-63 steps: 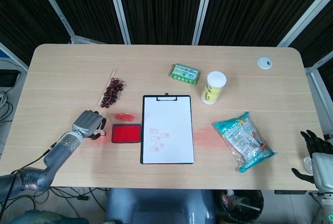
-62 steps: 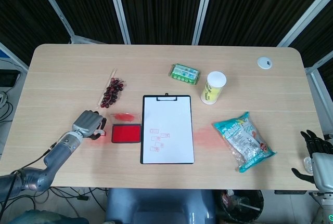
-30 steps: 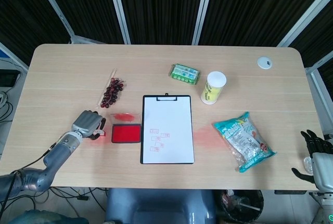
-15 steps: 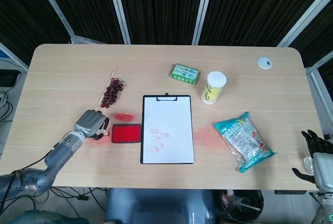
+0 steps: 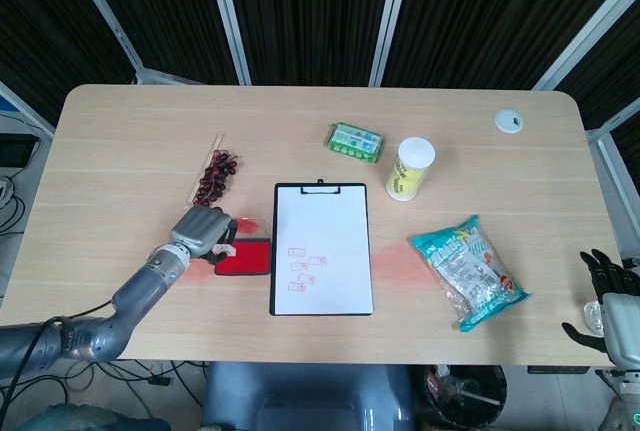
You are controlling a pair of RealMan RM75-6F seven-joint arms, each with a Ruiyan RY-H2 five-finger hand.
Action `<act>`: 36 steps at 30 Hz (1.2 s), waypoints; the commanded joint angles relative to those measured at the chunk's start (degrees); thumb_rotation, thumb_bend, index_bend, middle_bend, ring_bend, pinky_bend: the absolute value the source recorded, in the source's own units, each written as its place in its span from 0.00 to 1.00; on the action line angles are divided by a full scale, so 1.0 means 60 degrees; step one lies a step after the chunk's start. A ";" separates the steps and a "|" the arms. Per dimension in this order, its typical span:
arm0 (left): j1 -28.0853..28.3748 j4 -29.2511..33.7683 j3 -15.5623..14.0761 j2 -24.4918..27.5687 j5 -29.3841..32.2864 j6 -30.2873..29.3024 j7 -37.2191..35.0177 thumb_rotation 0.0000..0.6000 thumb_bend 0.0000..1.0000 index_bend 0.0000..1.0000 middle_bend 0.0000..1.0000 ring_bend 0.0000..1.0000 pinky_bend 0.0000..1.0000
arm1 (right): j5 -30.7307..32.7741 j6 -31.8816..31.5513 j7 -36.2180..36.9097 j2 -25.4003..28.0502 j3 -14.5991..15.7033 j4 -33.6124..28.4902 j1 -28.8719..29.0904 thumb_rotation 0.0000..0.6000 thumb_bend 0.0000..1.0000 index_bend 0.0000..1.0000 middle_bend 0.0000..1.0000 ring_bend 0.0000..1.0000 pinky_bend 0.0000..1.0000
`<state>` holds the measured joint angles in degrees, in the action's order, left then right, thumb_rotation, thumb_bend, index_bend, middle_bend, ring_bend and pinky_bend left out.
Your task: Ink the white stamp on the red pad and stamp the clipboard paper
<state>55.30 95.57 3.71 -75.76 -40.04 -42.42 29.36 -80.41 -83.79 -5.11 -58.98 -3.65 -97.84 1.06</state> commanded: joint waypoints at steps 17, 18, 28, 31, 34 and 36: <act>0.0777 -0.0112 -0.0450 -0.0940 0.1220 -0.1005 0.0971 1.00 0.43 0.59 0.57 0.29 0.36 | -0.0004 0.0003 0.0037 0.0002 -0.0001 0.0005 0.0000 1.00 0.09 0.13 0.10 0.16 0.16; 0.0785 -0.0148 -0.0473 -0.0987 0.1257 -0.1018 0.0989 1.00 0.43 0.59 0.57 0.29 0.36 | -0.0005 0.0005 0.0038 0.0002 0.0000 0.0004 0.0001 1.00 0.09 0.13 0.10 0.16 0.16; 0.0820 -0.0441 -0.0521 -0.1149 0.1369 -0.0894 0.0860 1.00 0.43 0.59 0.57 0.31 0.38 | 0.0009 0.0017 0.0052 0.0006 -0.0007 0.0008 0.0006 1.00 0.09 0.13 0.10 0.16 0.16; 0.0837 -0.0463 -0.0552 -0.1181 0.1360 -0.0869 0.0855 1.00 0.43 0.59 0.57 0.32 0.39 | 0.0009 0.0028 0.0040 0.0005 0.0000 0.0003 0.0008 1.00 0.09 0.13 0.10 0.16 0.16; 0.0846 -0.0517 -0.0580 -0.1233 0.1369 -0.0854 0.0846 1.00 0.43 0.59 0.57 0.32 0.39 | 0.0005 0.0001 0.0048 0.0005 -0.0007 0.0006 -0.0001 1.00 0.09 0.13 0.10 0.16 0.16; 0.0851 -0.0565 -0.0589 -0.1268 0.1375 -0.0858 0.0841 1.00 0.43 0.59 0.57 0.32 0.39 | 0.0018 0.0006 0.0059 0.0009 -0.0010 0.0008 -0.0001 1.00 0.09 0.13 0.10 0.16 0.16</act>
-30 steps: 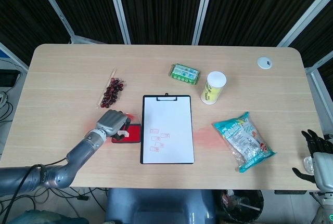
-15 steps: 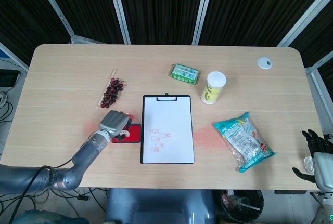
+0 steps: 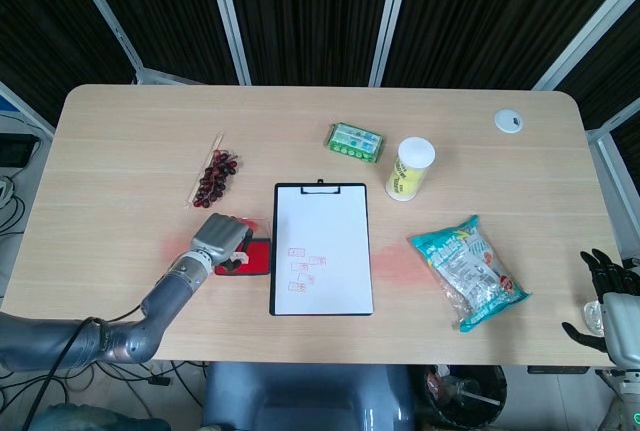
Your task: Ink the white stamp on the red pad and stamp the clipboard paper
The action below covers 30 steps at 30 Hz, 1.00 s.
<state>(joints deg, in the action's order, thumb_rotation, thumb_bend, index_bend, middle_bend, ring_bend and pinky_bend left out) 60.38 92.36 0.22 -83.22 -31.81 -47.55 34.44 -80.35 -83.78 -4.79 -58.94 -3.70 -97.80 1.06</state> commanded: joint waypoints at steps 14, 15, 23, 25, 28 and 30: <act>0.0020 -0.0153 -0.0098 -0.0152 -0.0005 -0.0010 -0.0002 1.00 0.43 0.59 0.57 0.33 0.39 | 0.0011 0.0027 0.0016 0.0011 0.0003 -0.0008 0.0007 1.00 0.09 0.13 0.10 0.16 0.16; 0.0023 -0.0173 -0.0102 -0.0170 -0.0002 -0.0006 -0.0001 1.00 0.43 0.59 0.57 0.33 0.39 | 0.0012 0.0030 0.0019 0.0013 0.0003 -0.0008 0.0008 1.00 0.09 0.13 0.10 0.16 0.16; 0.0059 -0.0222 -0.0151 -0.0258 0.0025 -0.0024 0.0078 1.00 0.43 0.59 0.57 0.33 0.39 | 0.0015 0.0034 0.0032 0.0020 0.0001 -0.0008 0.0010 1.00 0.09 0.13 0.10 0.16 0.16; 0.0061 -0.0257 -0.0173 -0.0283 0.0059 -0.0031 0.0101 1.00 0.43 0.59 0.57 0.33 0.39 | 0.0014 0.0029 0.0036 0.0023 0.0000 -0.0009 0.0007 1.00 0.09 0.13 0.10 0.16 0.16; 0.0062 -0.0334 -0.0203 -0.0328 0.0113 -0.0012 0.0119 1.00 0.43 0.59 0.57 0.33 0.39 | 0.0009 0.0029 0.0029 0.0021 0.0003 -0.0005 0.0007 1.00 0.09 0.13 0.10 0.16 0.16; 0.0067 -0.0389 -0.0219 -0.0362 0.0130 -0.0001 0.0137 1.00 0.43 0.59 0.57 0.33 0.39 | 0.0009 0.0029 0.0022 0.0017 0.0004 -0.0004 0.0008 1.00 0.09 0.13 0.10 0.16 0.16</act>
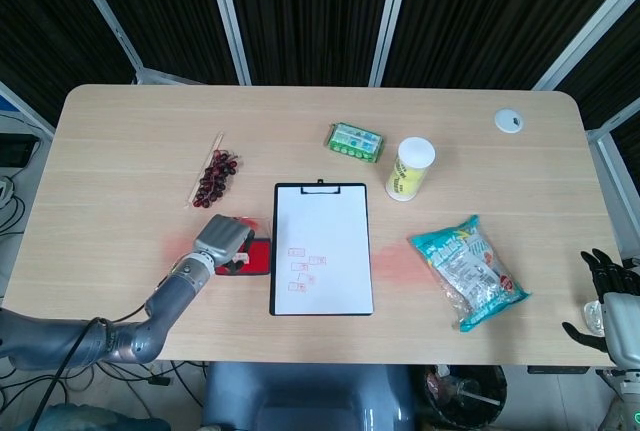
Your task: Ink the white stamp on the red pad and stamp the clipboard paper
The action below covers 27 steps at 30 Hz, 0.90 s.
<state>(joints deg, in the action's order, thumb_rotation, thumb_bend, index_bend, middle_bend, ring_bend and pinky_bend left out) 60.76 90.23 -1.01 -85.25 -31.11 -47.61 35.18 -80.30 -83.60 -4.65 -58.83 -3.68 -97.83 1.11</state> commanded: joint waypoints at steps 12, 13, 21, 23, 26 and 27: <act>0.0017 -0.0132 -0.0051 -0.0117 -0.0004 0.0056 0.0045 1.00 0.43 0.59 0.57 0.33 0.39 | -0.0002 -0.0001 -0.0003 -0.0012 -0.0003 0.0007 0.0005 1.00 0.09 0.13 0.10 0.16 0.16; 0.0017 -0.0120 -0.0055 -0.0116 -0.0010 0.0051 0.0050 1.00 0.43 0.59 0.57 0.33 0.39 | -0.0002 -0.0002 -0.0003 -0.0013 -0.0003 0.0006 0.0004 1.00 0.09 0.13 0.10 0.16 0.16; 0.0016 -0.0022 -0.0033 -0.0076 -0.0023 -0.0057 0.0075 1.00 0.43 0.59 0.57 0.33 0.39 | -0.0012 -0.0007 0.0007 -0.0013 -0.0004 0.0010 0.0005 1.00 0.09 0.13 0.10 0.16 0.16; 0.0019 0.0079 0.0001 -0.0018 -0.0040 -0.0117 0.0077 1.00 0.43 0.59 0.57 0.33 0.39 | -0.0018 -0.0006 0.0003 -0.0013 0.0000 0.0008 0.0005 1.00 0.09 0.13 0.10 0.16 0.16; 0.0049 0.0398 0.0060 0.0158 -0.0124 -0.0275 0.0141 1.00 0.43 0.59 0.58 0.33 0.39 | -0.0031 -0.0010 -0.0007 -0.0017 0.0005 0.0002 0.0005 1.00 0.09 0.13 0.10 0.16 0.16; 0.0060 0.0537 0.0084 0.0231 -0.0150 -0.0343 0.0167 1.00 0.43 0.59 0.58 0.33 0.39 | -0.0032 -0.0014 -0.0007 -0.0017 0.0004 0.0001 0.0005 1.00 0.09 0.13 0.10 0.16 0.16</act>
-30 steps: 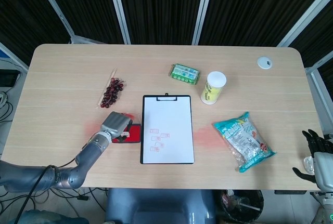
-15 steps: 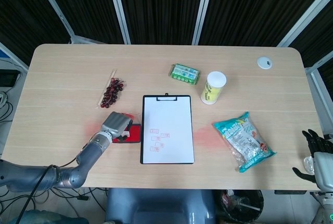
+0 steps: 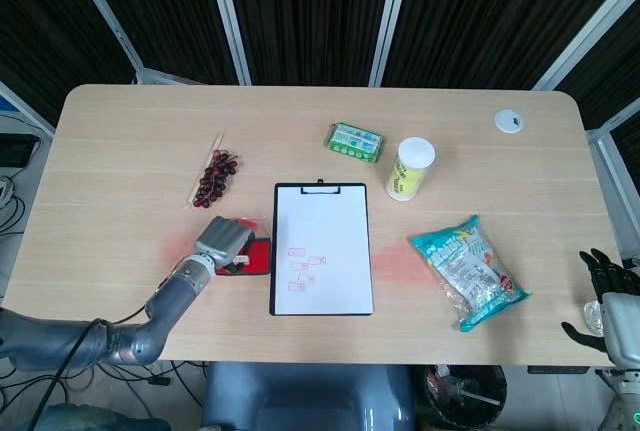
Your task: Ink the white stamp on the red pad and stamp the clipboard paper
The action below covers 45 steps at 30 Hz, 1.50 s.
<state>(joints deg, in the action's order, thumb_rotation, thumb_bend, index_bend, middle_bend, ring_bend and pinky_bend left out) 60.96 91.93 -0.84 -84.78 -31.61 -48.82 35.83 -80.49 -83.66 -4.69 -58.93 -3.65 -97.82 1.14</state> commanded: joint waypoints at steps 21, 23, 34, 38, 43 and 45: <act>0.0801 0.1846 0.1314 0.0928 0.0835 0.0028 -0.0193 1.00 0.43 0.59 0.58 0.34 0.40 | 0.0045 0.0001 -0.0014 0.0000 -0.0013 0.0009 -0.0005 1.00 0.09 0.13 0.10 0.16 0.16; 0.1011 0.1777 0.1459 0.0900 0.1052 0.0315 -0.0284 1.00 0.43 0.59 0.59 0.34 0.40 | 0.0080 0.0015 -0.0011 -0.0001 -0.0021 0.0005 -0.0004 1.00 0.09 0.13 0.10 0.16 0.16; 0.2287 0.0837 0.1739 0.0323 0.2295 0.0590 -0.0081 1.00 0.43 0.59 0.59 0.34 0.40 | 0.0110 0.0082 0.0042 0.0008 -0.0021 -0.0040 0.0017 1.00 0.09 0.13 0.10 0.16 0.16; 0.2606 0.0124 0.1747 -0.0036 0.2642 0.0780 -0.0097 1.00 0.43 0.59 0.59 0.34 0.40 | 0.0116 0.0099 0.0071 0.0015 -0.0014 -0.0062 0.0015 1.00 0.09 0.13 0.10 0.16 0.16; 0.2938 -0.1155 0.1714 -0.0634 0.3068 0.1416 -0.0271 1.00 0.43 0.59 0.59 0.34 0.39 | 0.0176 0.0140 0.0121 0.0022 -0.0019 -0.0078 0.0017 1.00 0.09 0.13 0.10 0.16 0.16; 0.3011 -0.1650 0.1683 -0.0864 0.3147 0.1683 -0.0379 1.00 0.43 0.60 0.59 0.34 0.40 | 0.0231 0.0151 0.0152 0.0032 -0.0046 -0.0079 0.0020 1.00 0.09 0.13 0.10 0.16 0.16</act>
<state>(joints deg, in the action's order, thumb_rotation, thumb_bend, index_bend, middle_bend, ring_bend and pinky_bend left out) 77.94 85.40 9.46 -87.88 -13.97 -41.00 34.41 -79.17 -82.79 -3.83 -58.76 -3.87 -98.29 1.25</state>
